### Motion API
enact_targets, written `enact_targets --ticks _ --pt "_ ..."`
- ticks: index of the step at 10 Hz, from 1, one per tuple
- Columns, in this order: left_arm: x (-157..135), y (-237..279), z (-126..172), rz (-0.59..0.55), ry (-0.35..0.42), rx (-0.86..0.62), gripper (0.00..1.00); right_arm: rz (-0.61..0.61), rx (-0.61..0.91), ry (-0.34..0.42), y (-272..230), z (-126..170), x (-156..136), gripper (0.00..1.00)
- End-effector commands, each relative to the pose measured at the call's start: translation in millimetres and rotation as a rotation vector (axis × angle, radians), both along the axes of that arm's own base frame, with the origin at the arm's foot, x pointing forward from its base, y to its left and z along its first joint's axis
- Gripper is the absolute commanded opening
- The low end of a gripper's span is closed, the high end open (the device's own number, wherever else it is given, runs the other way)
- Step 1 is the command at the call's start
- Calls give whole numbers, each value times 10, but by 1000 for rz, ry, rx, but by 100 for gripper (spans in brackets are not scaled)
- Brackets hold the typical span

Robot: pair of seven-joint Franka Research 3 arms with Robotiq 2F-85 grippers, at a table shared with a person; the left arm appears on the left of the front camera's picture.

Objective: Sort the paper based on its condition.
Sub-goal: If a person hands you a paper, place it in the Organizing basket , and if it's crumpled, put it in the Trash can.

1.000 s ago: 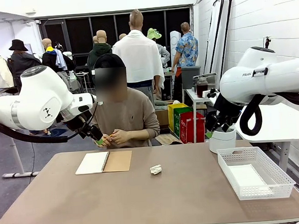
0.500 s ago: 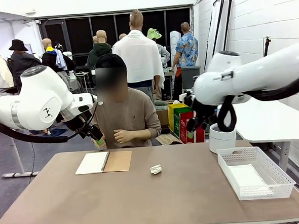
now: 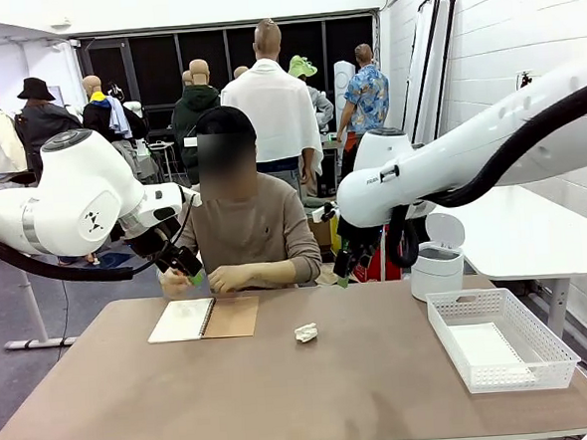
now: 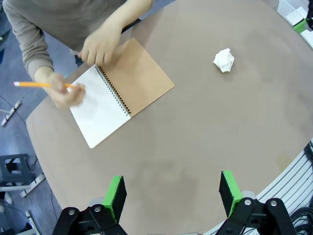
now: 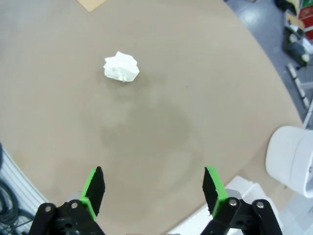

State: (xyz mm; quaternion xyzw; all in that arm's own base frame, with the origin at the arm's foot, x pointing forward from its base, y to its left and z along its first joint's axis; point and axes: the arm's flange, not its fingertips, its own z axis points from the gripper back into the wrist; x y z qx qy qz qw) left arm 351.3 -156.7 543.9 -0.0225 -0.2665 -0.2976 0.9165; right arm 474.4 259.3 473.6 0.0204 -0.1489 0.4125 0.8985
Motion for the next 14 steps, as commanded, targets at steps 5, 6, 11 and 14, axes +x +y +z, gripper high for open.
enact_targets --ticks 5,6,11,14 --pt "7 20 0 -1 -3 7 100 0 0 0 0 0 0 100" --pt "7 20 0 -1 -3 7 100 0 0 0 0 0 0 100" --pt "7 20 0 -1 -3 7 100 79 16 15 616 -385 389 100" --pt "7 20 0 -1 -3 7 100 96 5 77 860 -716 550 100"
